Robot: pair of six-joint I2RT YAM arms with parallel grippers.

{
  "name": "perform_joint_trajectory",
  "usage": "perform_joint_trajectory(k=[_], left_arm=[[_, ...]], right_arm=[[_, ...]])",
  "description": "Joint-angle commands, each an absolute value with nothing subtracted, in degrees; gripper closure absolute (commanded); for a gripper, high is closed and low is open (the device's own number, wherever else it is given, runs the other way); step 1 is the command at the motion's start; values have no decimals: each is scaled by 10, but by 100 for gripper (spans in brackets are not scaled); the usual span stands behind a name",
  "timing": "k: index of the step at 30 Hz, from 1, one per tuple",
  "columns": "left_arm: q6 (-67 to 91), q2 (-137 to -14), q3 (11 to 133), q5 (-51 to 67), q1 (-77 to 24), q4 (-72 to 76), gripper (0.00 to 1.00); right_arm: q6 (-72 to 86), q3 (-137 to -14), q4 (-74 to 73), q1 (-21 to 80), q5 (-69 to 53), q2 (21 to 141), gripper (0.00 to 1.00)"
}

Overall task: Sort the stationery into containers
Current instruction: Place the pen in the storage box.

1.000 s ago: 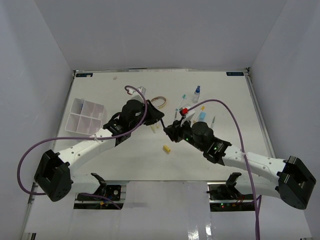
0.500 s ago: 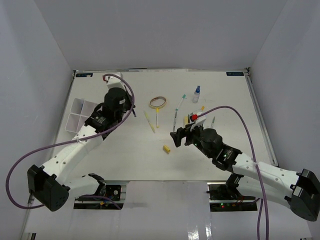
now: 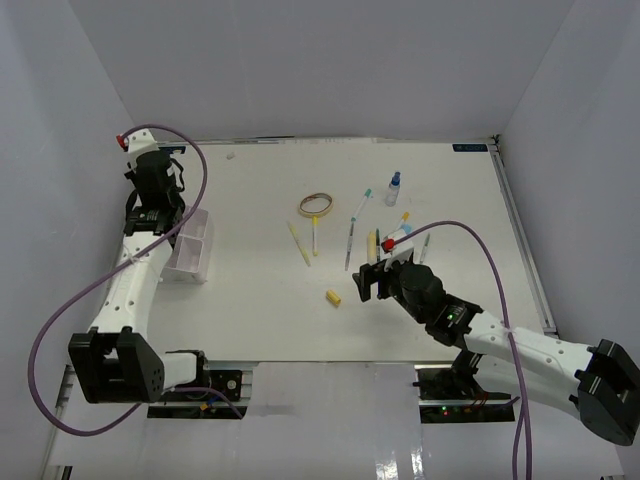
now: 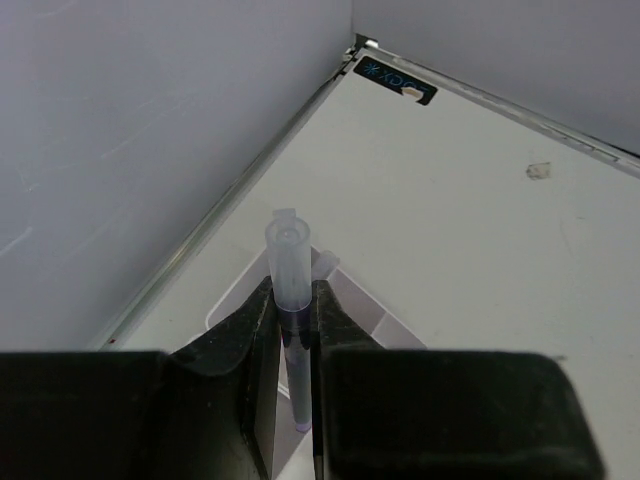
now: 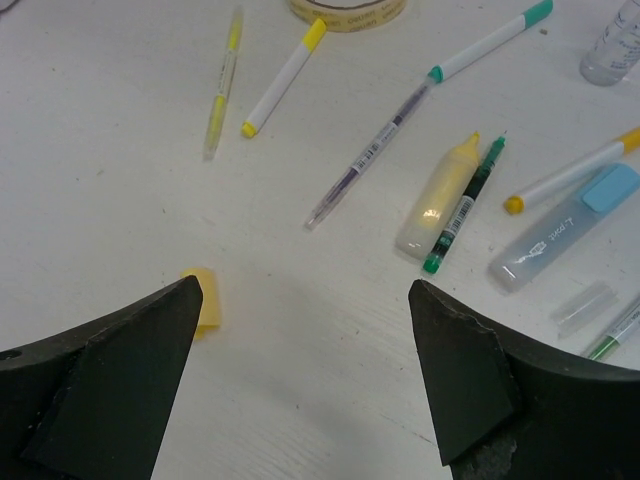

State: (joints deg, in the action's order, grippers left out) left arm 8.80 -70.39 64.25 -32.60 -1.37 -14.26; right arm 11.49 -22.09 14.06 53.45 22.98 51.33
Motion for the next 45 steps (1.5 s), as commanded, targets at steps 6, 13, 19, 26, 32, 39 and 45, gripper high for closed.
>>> perform_joint_trajectory(k=[6, 13, 19, 26, 32, 39, 45], left_arm=[[18, -763, 641, -344, 39, -26, 98], [4, -813, 621, -332, 55, 23, 94], [14, -832, 585, -334, 61, 40, 78], [34, -831, 591, -328, 63, 11, 55], [58, -788, 588, -295, 62, -19, 36], [144, -695, 607, -129, 61, -103, 11], [194, -629, 582, 48, 47, -133, 2]], right_arm=[[101, -184, 187, 516, 196, 493, 10], [105, -163, 200, 487, 164, 482, 10], [111, -152, 202, 471, 151, 467, 10], [115, -154, 193, 468, 148, 454, 10], [121, -177, 150, 467, 164, 438, 9], [154, -243, 47, 459, 231, 463, 0], [195, -310, -39, 413, 246, 554, 17]])
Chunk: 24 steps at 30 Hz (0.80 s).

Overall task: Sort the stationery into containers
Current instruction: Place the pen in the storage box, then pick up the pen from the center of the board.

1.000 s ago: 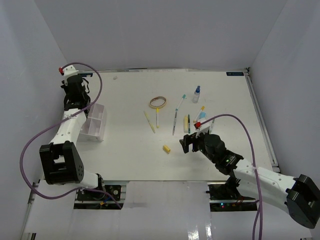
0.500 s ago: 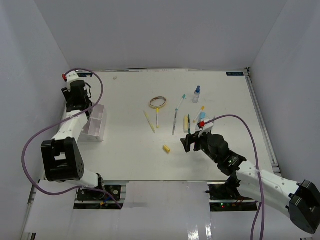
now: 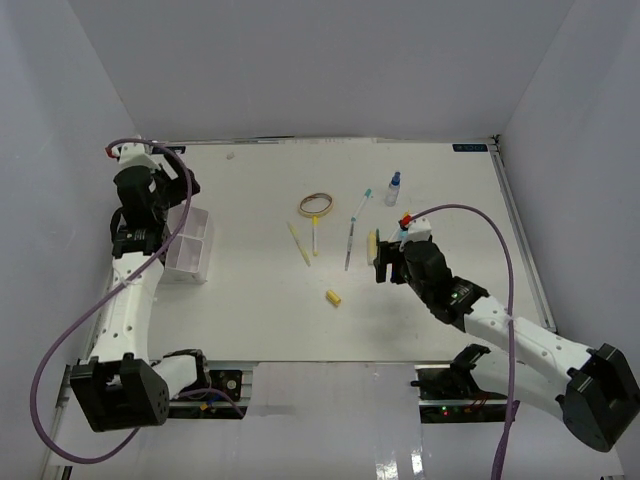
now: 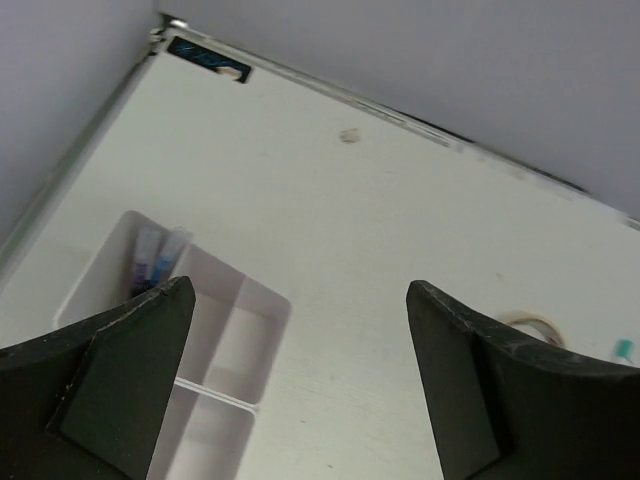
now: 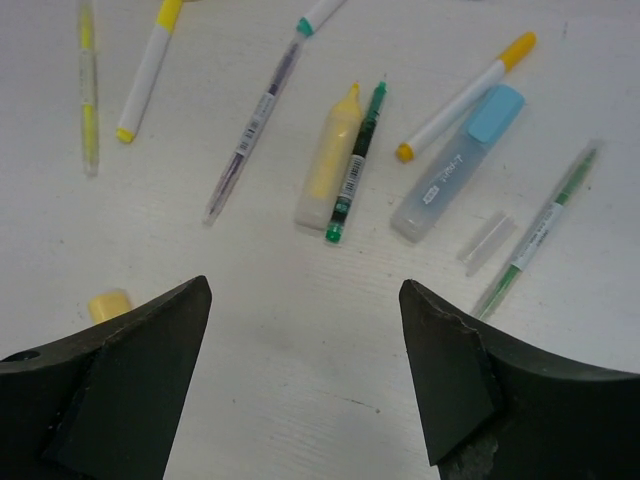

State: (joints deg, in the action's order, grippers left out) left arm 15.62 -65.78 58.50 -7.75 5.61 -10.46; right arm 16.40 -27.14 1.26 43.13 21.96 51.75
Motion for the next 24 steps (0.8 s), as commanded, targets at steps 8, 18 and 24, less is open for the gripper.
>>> perform_joint_trajectory(k=[8, 18, 24], left_arm=[[178, -572, 483, 95, -31, -104, 2], [182, -564, 459, 116, -67, -106, 2], [187, -564, 459, 123, -73, -110, 2]], right_arm=[[213, -417, -73, 372, 241, 694, 32], [244, -463, -72, 353, 238, 828, 48], [249, -468, -63, 352, 236, 864, 54]])
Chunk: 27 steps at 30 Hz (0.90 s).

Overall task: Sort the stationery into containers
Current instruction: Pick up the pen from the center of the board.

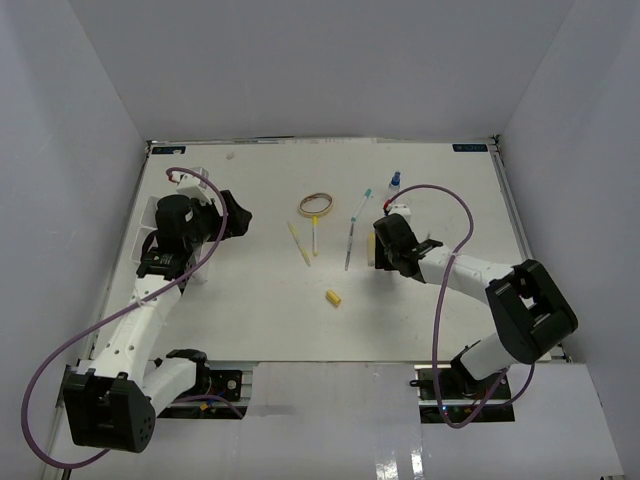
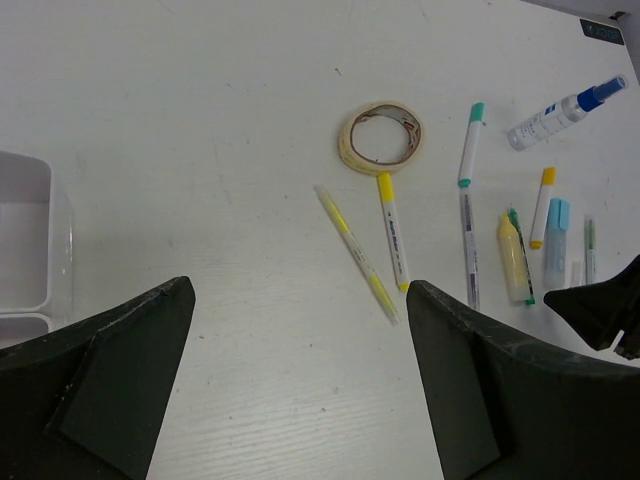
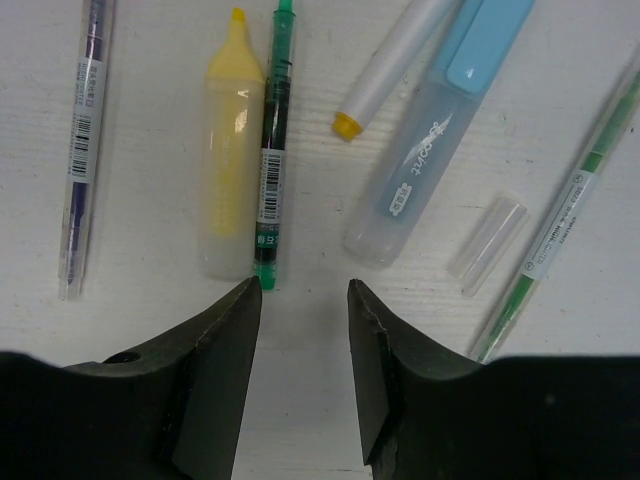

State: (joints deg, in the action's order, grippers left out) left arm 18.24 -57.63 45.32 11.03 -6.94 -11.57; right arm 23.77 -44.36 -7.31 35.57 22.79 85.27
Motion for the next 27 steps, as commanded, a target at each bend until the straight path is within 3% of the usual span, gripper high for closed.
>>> perform_joint_trajectory(k=[1, 19, 27], left_arm=[[186, -564, 459, 123, -73, -110, 2], [188, -569, 456, 122, -73, -111, 2], [191, -569, 456, 129, -73, -110, 2]], right_arm=[[250, -471, -62, 352, 236, 868, 54], [251, -504, -43, 352, 231, 944, 56], [252, -491, -41, 352, 238, 947, 76]])
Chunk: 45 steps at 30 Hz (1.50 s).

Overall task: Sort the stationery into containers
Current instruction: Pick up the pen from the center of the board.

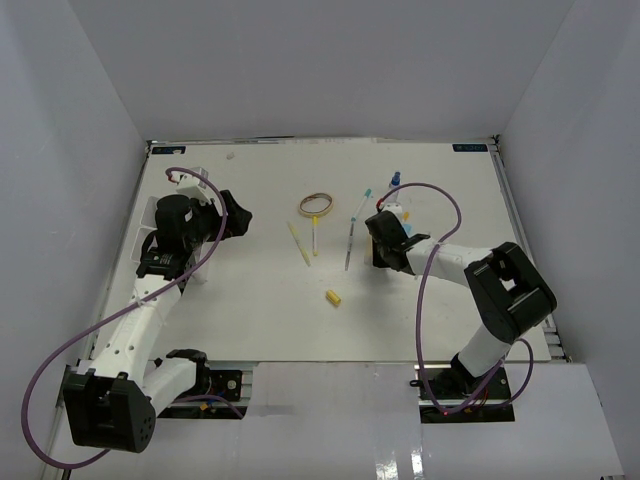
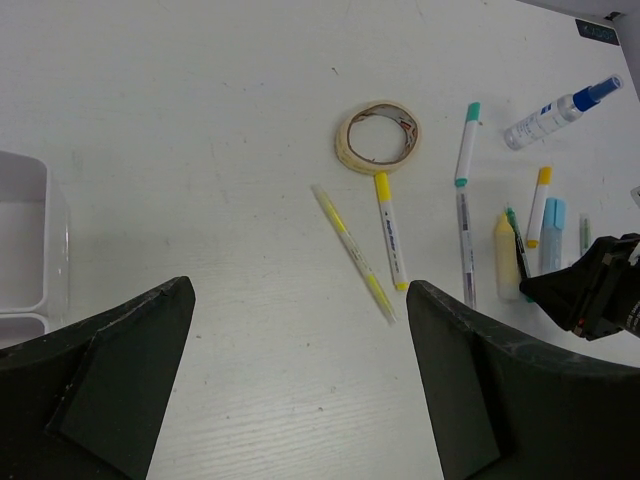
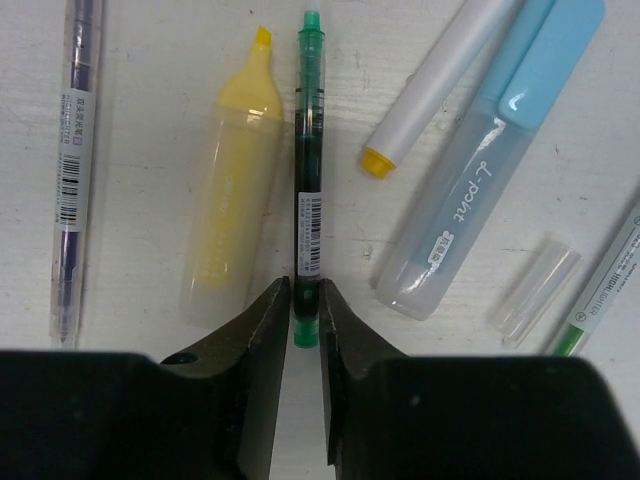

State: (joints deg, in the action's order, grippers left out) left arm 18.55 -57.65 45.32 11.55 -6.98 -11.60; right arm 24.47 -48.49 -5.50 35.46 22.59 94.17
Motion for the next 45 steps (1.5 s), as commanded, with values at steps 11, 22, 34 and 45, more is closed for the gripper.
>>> perform_joint_trajectory(k=[11, 22, 34, 45], left_arm=[[303, -548, 464, 275, -73, -101, 2], [478, -586, 442, 259, -216, 58, 2], [449, -696, 497, 10, -409, 150, 14], [430, -758, 522, -39, -436, 170, 49]], right_arm=[[213, -447, -19, 363, 195, 785, 92], [193, -424, 122, 427, 67, 646, 92], [236, -400, 212, 459, 26, 628, 92], [240, -384, 220, 461, 18, 616, 92]])
